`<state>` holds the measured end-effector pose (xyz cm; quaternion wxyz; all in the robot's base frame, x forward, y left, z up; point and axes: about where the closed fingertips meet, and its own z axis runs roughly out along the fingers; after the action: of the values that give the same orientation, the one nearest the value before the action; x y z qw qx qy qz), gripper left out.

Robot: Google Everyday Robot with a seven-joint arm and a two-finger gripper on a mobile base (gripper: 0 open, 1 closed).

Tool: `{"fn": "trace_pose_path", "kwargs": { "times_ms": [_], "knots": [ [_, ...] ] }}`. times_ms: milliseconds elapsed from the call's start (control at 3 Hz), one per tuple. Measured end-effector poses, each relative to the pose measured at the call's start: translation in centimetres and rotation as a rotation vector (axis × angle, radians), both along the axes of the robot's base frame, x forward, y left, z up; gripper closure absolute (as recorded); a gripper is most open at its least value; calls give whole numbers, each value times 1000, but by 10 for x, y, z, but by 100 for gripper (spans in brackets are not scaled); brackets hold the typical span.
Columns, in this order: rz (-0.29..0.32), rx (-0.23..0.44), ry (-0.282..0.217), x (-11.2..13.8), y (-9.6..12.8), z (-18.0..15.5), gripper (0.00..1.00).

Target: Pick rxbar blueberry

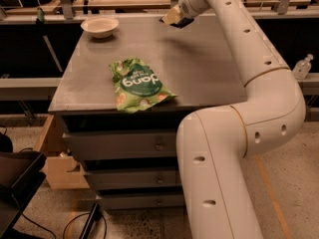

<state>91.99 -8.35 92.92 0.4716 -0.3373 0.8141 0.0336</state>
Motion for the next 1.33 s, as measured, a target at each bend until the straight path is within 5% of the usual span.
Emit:
{"fn": "trace_pose_path", "kwargs": {
  "times_ms": [667, 1333],
  "knots": [
    [10, 52, -19, 10, 43, 8, 100],
    [30, 53, -27, 12, 61, 8, 100]
  ]
}}
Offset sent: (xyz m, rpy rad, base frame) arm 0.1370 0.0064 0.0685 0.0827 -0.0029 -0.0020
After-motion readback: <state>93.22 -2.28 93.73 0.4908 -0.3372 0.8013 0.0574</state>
